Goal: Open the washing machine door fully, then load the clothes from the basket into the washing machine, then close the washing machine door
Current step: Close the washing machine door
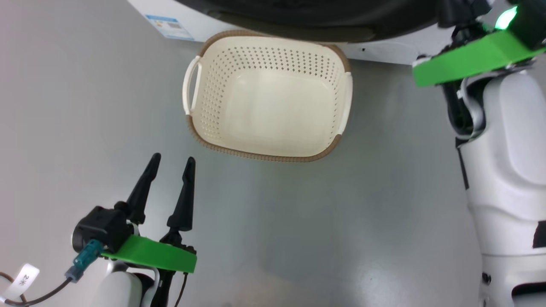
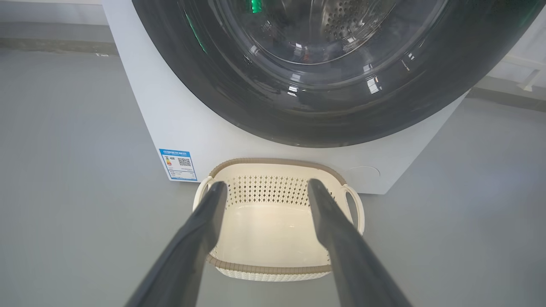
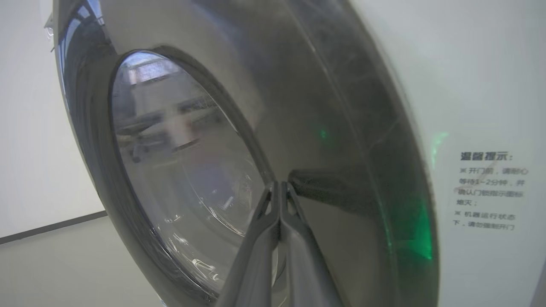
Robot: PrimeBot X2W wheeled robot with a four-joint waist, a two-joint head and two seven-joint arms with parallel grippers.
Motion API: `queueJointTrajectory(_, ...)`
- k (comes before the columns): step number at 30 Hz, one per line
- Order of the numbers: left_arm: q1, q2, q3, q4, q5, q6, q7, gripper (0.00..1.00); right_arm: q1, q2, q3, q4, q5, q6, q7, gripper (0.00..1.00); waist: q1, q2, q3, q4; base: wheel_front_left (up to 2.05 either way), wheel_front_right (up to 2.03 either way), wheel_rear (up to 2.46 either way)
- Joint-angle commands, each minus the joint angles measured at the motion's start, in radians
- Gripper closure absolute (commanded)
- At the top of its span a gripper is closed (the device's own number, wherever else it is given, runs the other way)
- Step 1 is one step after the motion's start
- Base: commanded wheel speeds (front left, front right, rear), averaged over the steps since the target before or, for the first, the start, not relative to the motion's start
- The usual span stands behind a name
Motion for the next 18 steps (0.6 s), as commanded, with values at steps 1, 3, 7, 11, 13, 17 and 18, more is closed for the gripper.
queueJointTrajectory(1, -0.015, 0.018, 0.027, -0.025, -0.013, -0.002, -0.006, 0.00, -0.034, 0.019, -0.006, -0.013, -0.008, 0.000, -0.004, 1.00, 0.0000, -0.0001, 0.020, 0.020, 0.00, 0.00, 0.00)
queueJointTrajectory(3, -0.022, 0.018, 0.024, -0.030, -0.015, -0.002, -0.006, 0.00, -0.073, 0.021, -0.055, -0.004, -0.012, 0.000, -0.005, 1.00, 0.0000, -0.0001, 0.029, 0.029, 0.00, 0.00, 0.00)
queueJointTrajectory(7, -0.031, 0.018, 0.015, -0.035, -0.025, -0.002, -0.006, 0.00, -0.115, 0.020, -0.097, 0.007, -0.023, 0.000, -0.005, 1.00, 0.0000, -0.0001, 0.044, 0.039, 0.00, 0.00, 0.00)
queueJointTrajectory(11, -0.040, 0.018, 0.014, -0.042, -0.029, -0.002, -0.006, 0.00, -0.144, 0.013, -0.106, 0.021, -0.038, 0.000, -0.005, 1.00, 0.0000, -0.0001, 0.056, 0.044, 0.00, 0.00, 0.00)
queueJointTrajectory(13, -0.043, 0.018, 0.019, -0.043, -0.028, -0.002, -0.006, 0.00, -0.154, 0.011, -0.102, 0.026, -0.043, 0.000, -0.005, 1.00, 0.0000, -0.0001, 0.060, 0.042, 0.00, 0.00, 0.00)
queueJointTrajectory(17, -0.045, 0.018, 0.026, -0.041, -0.028, -0.002, -0.006, 0.00, -0.145, 0.013, -0.084, 0.023, -0.040, 0.000, -0.005, 1.00, 0.0000, -0.0001, 0.053, 0.032, 0.00, 0.00, 0.00)
queueJointTrajectory(18, -0.044, 0.018, 0.025, -0.041, -0.028, -0.002, -0.006, 0.00, -0.136, 0.014, -0.078, 0.023, -0.036, 0.000, -0.005, 1.00, 0.0000, -0.0001, 0.048, 0.028, 0.00, 0.00, 0.00)
